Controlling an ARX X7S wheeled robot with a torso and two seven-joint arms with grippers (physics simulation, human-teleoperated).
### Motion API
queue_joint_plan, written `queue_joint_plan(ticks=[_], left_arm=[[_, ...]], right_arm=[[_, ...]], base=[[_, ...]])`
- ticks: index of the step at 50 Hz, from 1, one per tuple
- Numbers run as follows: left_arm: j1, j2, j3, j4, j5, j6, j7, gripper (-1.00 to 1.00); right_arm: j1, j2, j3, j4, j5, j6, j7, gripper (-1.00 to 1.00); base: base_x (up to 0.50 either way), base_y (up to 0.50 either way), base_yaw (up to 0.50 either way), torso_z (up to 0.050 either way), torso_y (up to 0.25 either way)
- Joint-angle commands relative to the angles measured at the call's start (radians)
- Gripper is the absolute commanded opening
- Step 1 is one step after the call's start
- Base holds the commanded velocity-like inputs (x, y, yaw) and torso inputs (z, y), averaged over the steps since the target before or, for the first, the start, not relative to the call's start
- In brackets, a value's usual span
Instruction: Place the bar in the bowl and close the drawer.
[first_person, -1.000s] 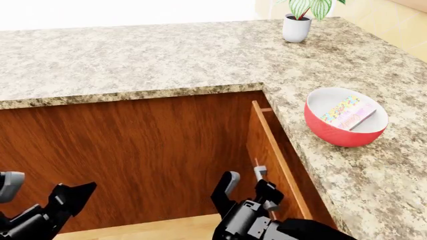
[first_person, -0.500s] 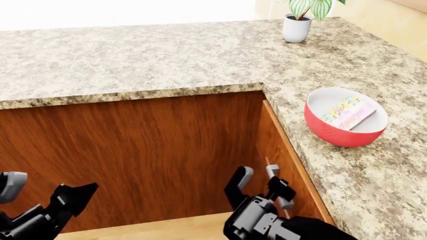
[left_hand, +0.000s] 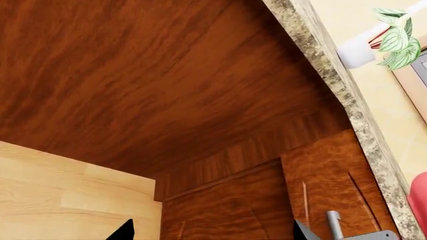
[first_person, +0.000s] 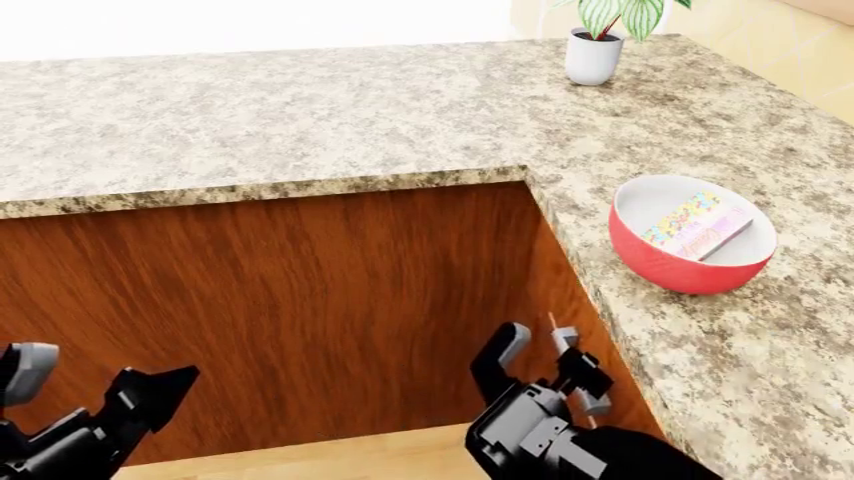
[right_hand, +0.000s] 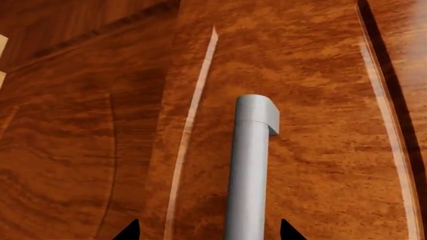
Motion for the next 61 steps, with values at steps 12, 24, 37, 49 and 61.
queue_joint_plan(ticks=[12,24,37,49,61], left_arm=[[0.004,0.006,-0.005,-0.004,0.005,-0.002,-0.004,1.00],[0.006,0.006,-0.007,-0.003,0.008,-0.003,-0.007,1.00],[0.005,0.006,-0.011,-0.001,0.010,-0.007,-0.012,1.00],[0.007,0.016,-0.013,-0.012,0.010,-0.013,-0.012,1.00],[0.008,0.017,-0.015,-0.012,0.014,-0.015,-0.015,1.00]], right_arm=[[0.005,0.000,0.008,0.110,0.000,-0.047,-0.067,1.00],[0.011,0.000,0.016,0.155,-0.019,-0.060,-0.090,1.00],[0.009,0.000,0.027,0.212,-0.047,-0.071,-0.113,1.00],[0.001,0.000,0.045,0.252,-0.081,-0.072,-0.129,1.00],[0.003,0.000,0.069,0.260,-0.104,-0.068,-0.137,1.00]], base=[[0.00,0.00,0.00,0.000,0.000],[0.00,0.00,0.00,0.000,0.000],[0.00,0.00,0.00,0.000,0.000],[0.00,0.00,0.00,0.000,0.000],[0.00,0.00,0.00,0.000,0.000]])
